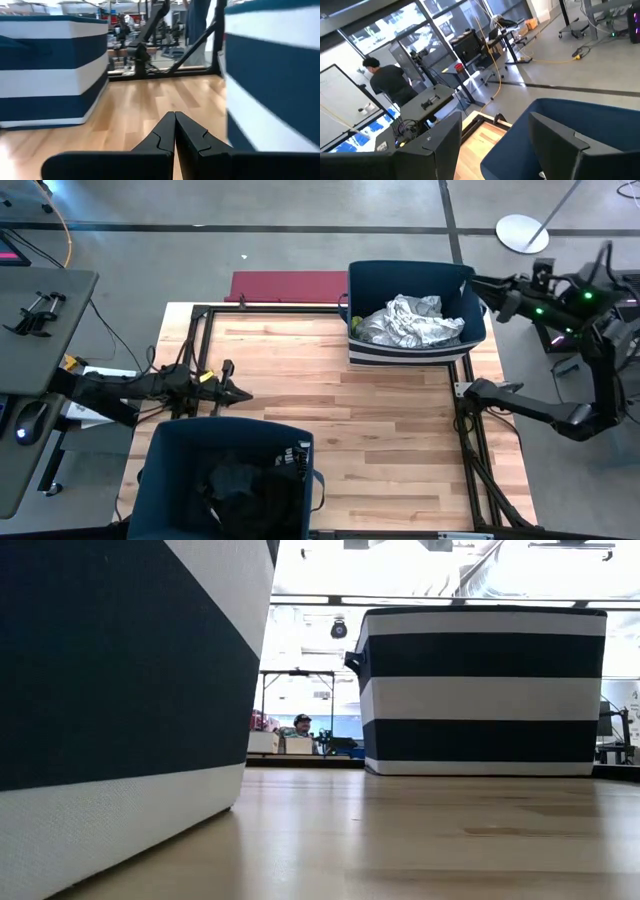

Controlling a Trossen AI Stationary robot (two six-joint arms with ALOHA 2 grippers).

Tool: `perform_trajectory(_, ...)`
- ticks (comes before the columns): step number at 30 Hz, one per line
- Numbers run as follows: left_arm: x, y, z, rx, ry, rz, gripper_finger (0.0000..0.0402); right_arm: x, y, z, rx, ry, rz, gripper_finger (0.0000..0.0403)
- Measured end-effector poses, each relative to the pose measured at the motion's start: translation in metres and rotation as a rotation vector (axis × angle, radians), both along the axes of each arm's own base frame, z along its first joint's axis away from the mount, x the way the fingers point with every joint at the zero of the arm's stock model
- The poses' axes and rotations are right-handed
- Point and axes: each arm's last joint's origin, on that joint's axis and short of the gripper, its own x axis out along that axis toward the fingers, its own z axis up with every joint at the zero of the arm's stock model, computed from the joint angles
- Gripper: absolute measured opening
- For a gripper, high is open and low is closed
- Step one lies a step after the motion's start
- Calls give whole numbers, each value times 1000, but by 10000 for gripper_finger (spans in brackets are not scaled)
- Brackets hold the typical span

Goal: Sort clothes
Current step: Return to Home Position

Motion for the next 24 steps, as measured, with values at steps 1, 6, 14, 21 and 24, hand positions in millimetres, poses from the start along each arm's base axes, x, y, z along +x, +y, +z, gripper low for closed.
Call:
perform_trajectory(1,0,0,0,17,2,13,0,-2,2,0,-6,-4,-4,216)
perform_trajectory(6,0,1,-2,93,11,89,0,-8,8,1,-44,-3,-9,216)
perform_trajectory(14,0,1,-2,-6,18,93,0,8,2,-8,-19,14,275,216)
perform_trajectory(21,0,1,-2,-10,19,94,0,44,-10,-47,-112,-94,466,216)
perform_trajectory(24,0,1,-2,-10,19,94,0,71,-10,-70,-134,-189,564,215)
